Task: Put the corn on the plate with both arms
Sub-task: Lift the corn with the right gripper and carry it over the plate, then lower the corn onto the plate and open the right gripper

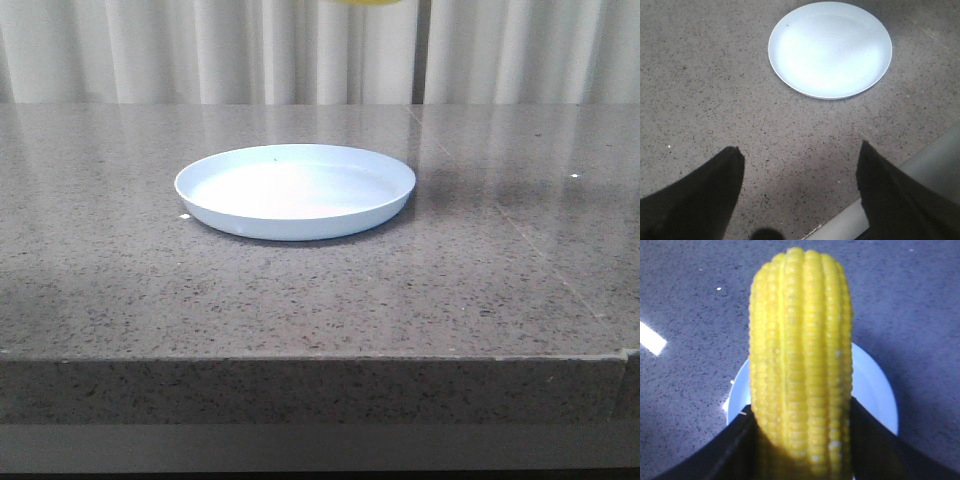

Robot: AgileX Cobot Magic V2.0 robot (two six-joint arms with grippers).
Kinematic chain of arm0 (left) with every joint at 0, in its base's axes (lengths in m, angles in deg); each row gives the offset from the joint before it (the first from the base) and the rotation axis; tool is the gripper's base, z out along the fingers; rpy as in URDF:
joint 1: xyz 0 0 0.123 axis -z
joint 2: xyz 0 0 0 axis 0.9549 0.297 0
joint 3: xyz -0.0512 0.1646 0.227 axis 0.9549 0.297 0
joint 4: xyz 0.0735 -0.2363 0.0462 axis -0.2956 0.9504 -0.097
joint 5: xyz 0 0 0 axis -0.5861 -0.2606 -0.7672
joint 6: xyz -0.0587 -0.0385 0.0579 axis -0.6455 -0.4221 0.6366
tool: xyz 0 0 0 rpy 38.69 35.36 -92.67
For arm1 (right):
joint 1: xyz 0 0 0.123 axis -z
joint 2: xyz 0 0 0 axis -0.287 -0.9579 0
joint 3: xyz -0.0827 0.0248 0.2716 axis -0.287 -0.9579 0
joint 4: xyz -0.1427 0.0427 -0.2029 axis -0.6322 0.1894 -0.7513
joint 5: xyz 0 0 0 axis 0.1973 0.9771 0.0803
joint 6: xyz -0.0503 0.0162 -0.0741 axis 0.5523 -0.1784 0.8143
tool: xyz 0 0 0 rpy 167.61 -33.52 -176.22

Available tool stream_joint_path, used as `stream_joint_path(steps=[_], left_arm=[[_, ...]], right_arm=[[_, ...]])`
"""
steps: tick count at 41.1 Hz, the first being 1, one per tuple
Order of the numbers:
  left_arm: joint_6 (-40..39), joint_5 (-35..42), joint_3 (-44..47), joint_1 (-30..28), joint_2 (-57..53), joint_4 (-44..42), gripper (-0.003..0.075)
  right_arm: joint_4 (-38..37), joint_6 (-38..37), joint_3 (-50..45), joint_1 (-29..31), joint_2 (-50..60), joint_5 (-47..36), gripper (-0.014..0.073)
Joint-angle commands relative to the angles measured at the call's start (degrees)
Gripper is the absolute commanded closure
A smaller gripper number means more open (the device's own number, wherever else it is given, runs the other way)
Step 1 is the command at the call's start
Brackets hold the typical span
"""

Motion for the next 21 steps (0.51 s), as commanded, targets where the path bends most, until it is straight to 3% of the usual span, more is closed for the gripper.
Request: stream_joint_path(steps=[1, 14, 21], left_arm=[[-0.6, 3.7, -1.4, 0.4, -0.1, 0.1, 0.0247], [-0.6, 3.7, -1.4, 0.4, -0.1, 0.1, 0.0247], [-0.6, 3.7, -1.4, 0.4, -0.1, 0.1, 0.0247]], right_arm=[[1.0, 0.6, 1.2, -1.1, -0.2, -4.7, 0.0323], [2.6, 0.5, 1.2, -1.3, -9.3, -7.2, 0.0323], [-2.2, -6.2, 1.2, -1.3, -11.4, -9.0, 0.0323]])
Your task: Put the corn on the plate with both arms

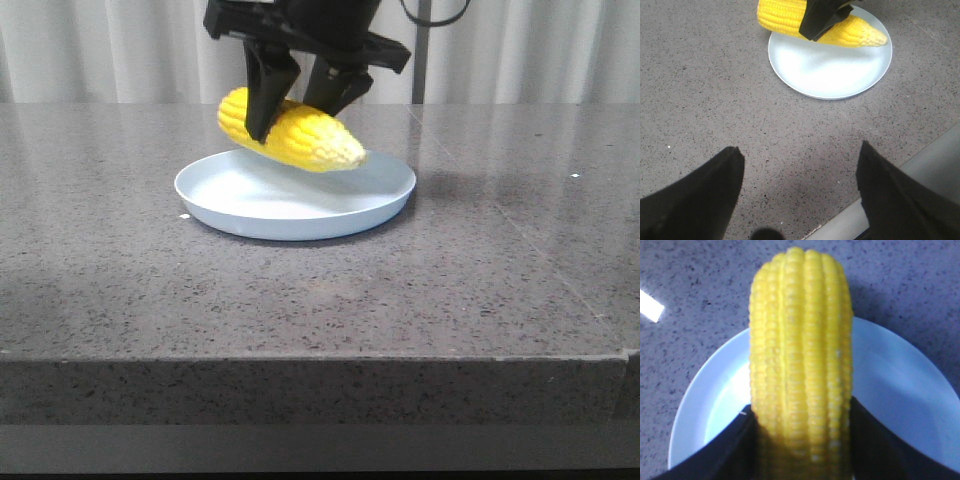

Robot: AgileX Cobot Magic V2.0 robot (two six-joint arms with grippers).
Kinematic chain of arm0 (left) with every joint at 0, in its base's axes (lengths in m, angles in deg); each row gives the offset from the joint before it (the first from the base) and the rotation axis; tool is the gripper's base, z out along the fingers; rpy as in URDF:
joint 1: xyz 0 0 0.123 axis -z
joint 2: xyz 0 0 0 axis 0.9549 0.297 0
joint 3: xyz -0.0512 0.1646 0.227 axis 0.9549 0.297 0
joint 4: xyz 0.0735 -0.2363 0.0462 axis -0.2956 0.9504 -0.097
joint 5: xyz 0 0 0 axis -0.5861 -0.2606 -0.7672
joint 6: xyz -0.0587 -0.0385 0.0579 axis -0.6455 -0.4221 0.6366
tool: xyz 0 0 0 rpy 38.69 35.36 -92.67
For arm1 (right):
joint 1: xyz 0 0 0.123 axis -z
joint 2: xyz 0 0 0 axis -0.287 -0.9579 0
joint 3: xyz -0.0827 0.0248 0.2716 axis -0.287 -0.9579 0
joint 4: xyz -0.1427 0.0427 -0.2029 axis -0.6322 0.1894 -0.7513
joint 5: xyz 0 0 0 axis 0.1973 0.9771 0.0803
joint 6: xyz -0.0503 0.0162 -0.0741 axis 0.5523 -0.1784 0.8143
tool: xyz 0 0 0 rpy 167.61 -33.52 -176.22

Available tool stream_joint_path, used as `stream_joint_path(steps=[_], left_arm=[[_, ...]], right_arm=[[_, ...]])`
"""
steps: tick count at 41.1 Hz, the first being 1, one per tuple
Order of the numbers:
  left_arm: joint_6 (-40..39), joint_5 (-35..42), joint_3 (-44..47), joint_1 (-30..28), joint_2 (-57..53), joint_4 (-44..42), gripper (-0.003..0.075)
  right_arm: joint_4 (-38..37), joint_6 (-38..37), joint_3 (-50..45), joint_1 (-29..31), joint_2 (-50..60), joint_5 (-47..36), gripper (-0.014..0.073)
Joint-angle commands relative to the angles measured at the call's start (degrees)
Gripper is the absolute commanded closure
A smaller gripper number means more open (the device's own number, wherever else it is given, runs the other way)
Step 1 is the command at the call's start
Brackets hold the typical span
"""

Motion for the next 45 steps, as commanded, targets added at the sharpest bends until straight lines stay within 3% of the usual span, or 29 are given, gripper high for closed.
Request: stream_joint_path(steps=[1, 5, 12, 15, 24, 32, 45], left_arm=[[-0.6, 3.7, -1.4, 0.4, -0.1, 0.1, 0.0247], [-0.6, 3.7, -1.4, 0.4, -0.1, 0.1, 0.0247], [-0.6, 3.7, -1.4, 0.4, -0.1, 0.1, 0.0247], [-0.6, 3.7, -1.4, 0.4, -0.1, 0.1, 0.0247], [-0.6, 3.7, -1.4, 0.4, -0.1, 0.1, 0.0247], [-0.6, 3.7, -1.4, 0.4, -0.1, 0.1, 0.0247], [-0.6, 3.7, -1.4, 0.4, -0.1, 0.1, 0.0247]], right_arm=[[-2.5, -3.9, 1.3, 0.2, 2.5, -3.3, 0.0323], [-3.3, -4.2, 1.3, 0.2, 1.8, -2.4, 0.0305], [-3.2, -4.5, 1.4, 0.2, 1.6, -0.4, 0.006], [-3.6, -4.3, 1.6, 0.2, 2.2, 1.2, 0.0006], [-3.9, -3.8, 1.6, 0.2, 9.1, 1.9, 0.0], [-3.9, 3.4, 0.1, 0.2, 19.4, 6.0, 0.0], [-6.1, 5.8, -15.6, 0.2, 41.0, 6.4, 0.0]])
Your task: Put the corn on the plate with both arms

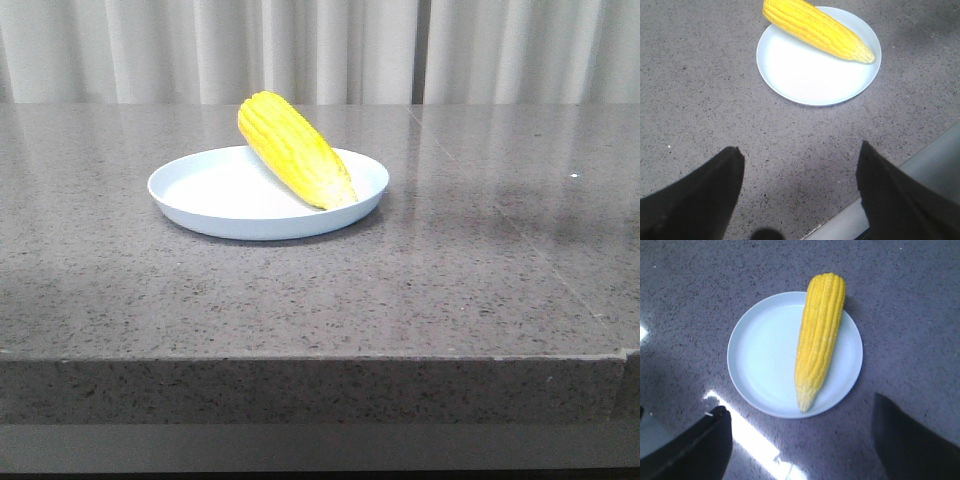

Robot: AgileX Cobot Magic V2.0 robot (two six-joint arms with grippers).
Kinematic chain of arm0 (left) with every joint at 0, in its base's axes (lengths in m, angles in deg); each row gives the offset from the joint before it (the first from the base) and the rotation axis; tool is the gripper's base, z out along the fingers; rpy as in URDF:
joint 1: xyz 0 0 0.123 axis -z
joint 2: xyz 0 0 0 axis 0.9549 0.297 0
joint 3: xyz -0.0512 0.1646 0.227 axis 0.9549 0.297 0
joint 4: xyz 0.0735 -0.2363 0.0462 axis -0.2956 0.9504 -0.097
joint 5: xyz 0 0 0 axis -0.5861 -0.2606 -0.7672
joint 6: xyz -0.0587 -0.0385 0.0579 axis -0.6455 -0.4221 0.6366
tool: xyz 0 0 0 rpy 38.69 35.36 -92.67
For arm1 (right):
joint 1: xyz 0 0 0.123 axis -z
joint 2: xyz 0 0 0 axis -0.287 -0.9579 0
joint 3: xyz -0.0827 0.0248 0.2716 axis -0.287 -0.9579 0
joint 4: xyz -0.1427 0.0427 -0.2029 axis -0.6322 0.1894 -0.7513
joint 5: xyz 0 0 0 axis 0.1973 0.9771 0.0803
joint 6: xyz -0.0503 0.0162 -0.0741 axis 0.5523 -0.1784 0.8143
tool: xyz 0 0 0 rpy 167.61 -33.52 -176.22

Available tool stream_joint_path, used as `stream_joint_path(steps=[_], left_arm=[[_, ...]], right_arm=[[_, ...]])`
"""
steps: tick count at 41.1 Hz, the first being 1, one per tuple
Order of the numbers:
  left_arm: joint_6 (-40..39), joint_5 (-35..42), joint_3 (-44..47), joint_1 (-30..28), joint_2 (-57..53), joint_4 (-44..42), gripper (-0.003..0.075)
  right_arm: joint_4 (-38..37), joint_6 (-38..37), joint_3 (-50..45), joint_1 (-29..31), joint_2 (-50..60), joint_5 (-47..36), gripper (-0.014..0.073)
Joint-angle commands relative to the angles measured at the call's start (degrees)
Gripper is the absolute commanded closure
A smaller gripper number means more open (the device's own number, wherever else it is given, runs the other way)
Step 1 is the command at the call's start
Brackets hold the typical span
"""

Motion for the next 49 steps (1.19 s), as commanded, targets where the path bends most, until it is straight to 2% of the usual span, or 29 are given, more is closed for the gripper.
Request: stream_joint_path(steps=[1, 13, 23, 36, 39, 46, 49], left_arm=[[-0.6, 3.7, -1.4, 0.4, -0.1, 0.1, 0.0247], [-0.6, 3.7, -1.4, 0.4, -0.1, 0.1, 0.0247], [-0.6, 3.7, -1.4, 0.4, -0.1, 0.1, 0.0247], [-0.6, 3.7, -1.4, 0.4, -0.1, 0.1, 0.0249], [-0.6, 3.7, -1.4, 0.4, -0.1, 0.1, 0.0286], [-0.6, 3.7, -1.4, 0.4, -0.1, 0.1, 0.051], [-0.6, 3.7, -1.4, 0.4, -0.1, 0.1, 0.0599]], right_arm=[[-1.9, 0.8, -3.6, 0.2, 8.4, -2.0, 0.0], [-3.2, 0.8, -18.8, 0.2, 28.9, -1.9, 0.0], [-3.6, 0.7, -27.7, 0.2, 43.2, -2.0, 0.0], [-4.0, -1.1, -33.8, 0.2, 51.2, -2.3, 0.0006], [-4.0, -1.1, -33.9, 0.2, 51.3, -2.5, 0.0082], [-4.0, -1.1, -34.2, 0.2, 51.3, -3.2, 0.0449], [-4.0, -1.1, -34.2, 0.2, 51.3, -3.5, 0.0573]])
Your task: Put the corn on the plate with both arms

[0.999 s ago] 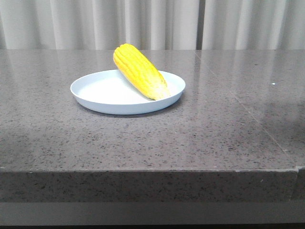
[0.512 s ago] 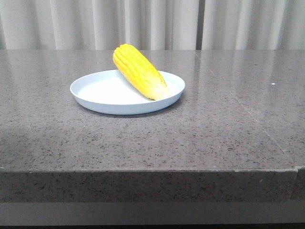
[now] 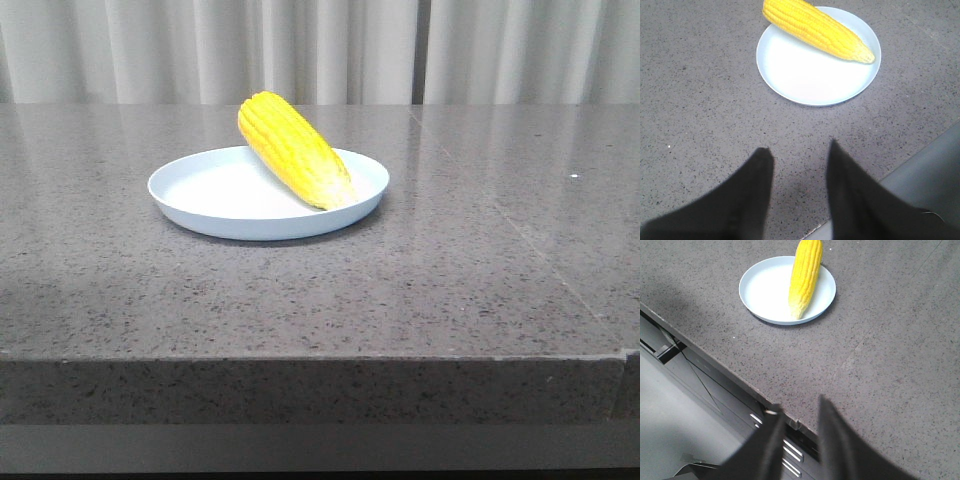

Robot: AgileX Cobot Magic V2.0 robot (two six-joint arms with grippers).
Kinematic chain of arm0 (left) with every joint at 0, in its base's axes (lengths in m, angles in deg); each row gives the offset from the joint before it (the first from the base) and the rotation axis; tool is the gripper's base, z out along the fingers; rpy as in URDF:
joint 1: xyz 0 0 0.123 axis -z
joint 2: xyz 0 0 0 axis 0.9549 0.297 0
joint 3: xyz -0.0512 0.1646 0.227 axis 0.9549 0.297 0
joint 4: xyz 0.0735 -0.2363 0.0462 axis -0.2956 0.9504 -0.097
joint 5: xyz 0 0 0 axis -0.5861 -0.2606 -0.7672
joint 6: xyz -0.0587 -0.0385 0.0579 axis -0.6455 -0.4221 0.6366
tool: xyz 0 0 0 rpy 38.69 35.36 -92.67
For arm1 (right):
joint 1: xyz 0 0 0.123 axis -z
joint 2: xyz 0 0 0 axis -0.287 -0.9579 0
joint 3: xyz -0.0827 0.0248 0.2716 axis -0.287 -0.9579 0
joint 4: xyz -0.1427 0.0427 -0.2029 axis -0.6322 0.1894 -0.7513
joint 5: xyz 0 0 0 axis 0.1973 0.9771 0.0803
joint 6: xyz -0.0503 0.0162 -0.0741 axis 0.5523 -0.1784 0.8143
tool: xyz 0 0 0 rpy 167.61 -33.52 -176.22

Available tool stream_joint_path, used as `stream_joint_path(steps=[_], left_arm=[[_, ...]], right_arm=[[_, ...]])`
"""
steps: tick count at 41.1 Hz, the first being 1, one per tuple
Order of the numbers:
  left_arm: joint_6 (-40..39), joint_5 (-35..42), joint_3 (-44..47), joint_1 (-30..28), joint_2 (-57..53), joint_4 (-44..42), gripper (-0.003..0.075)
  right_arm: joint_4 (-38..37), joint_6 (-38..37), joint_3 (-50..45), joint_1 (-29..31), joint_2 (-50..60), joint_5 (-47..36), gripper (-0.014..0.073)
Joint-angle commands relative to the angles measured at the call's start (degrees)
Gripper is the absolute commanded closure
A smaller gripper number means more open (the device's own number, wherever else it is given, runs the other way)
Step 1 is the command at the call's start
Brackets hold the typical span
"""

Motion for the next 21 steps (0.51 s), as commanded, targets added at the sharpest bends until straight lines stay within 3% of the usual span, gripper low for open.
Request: stream_joint_path(steps=[1, 3, 5, 21], left_arm=[[-0.6, 3.7, -1.4, 0.4, -0.1, 0.1, 0.0623], [-0.6, 3.7, -1.4, 0.4, -0.1, 0.1, 0.0681], [-0.6, 3.7, -1.4, 0.4, -0.1, 0.1, 0.0734], [-0.6, 3.7, -1.4, 0.4, -0.1, 0.1, 0.0741]], right_arm=[[-0.6, -0.1, 1.2, 0.2, -0.4, -4.7, 0.0604], [-0.6, -0.1, 1.2, 0.2, -0.4, -5.1, 0.0677], [-0.6, -0.1, 1.2, 0.2, -0.4, -5.9, 0.0676], [-0.6, -0.1, 1.2, 0.2, -0.4, -6.7, 0.068]])
